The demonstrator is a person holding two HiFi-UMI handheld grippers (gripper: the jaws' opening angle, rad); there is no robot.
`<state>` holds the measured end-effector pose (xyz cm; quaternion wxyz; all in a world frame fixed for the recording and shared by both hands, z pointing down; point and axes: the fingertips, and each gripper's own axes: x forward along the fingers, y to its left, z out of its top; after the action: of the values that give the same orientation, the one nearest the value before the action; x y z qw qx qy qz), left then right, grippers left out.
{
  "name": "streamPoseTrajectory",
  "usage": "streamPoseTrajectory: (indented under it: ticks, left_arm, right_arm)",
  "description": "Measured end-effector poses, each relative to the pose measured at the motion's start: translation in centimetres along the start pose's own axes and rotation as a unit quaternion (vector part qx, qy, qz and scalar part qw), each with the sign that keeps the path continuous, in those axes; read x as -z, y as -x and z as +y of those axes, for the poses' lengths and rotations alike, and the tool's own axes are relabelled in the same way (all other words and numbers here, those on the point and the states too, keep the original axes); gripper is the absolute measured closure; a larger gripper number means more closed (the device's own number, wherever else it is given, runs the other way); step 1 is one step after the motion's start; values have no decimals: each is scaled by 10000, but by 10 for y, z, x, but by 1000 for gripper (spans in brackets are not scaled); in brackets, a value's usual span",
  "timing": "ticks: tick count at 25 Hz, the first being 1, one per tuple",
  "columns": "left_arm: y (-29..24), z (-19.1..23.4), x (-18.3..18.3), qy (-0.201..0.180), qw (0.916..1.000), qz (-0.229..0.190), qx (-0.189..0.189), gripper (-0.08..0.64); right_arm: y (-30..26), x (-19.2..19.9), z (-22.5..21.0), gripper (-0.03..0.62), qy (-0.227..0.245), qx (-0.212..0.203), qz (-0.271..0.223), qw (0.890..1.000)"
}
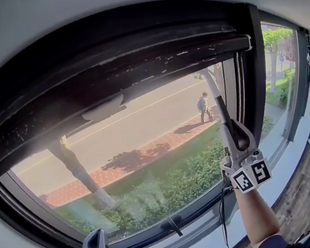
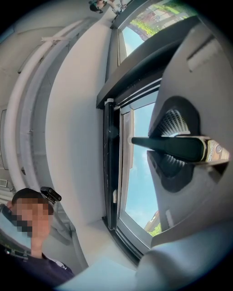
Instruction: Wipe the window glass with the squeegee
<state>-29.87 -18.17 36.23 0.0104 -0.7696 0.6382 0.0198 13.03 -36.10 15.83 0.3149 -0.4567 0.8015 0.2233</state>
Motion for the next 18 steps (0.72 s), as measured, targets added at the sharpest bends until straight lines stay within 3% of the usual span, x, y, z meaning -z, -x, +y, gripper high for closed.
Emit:
streamPoseTrajectory:
  ticks: [18]
  left_arm:
    - [12,-9,11,47,9996,207,161,555]
  right_arm:
    - [41,27,5,492,-242,25,413,9988]
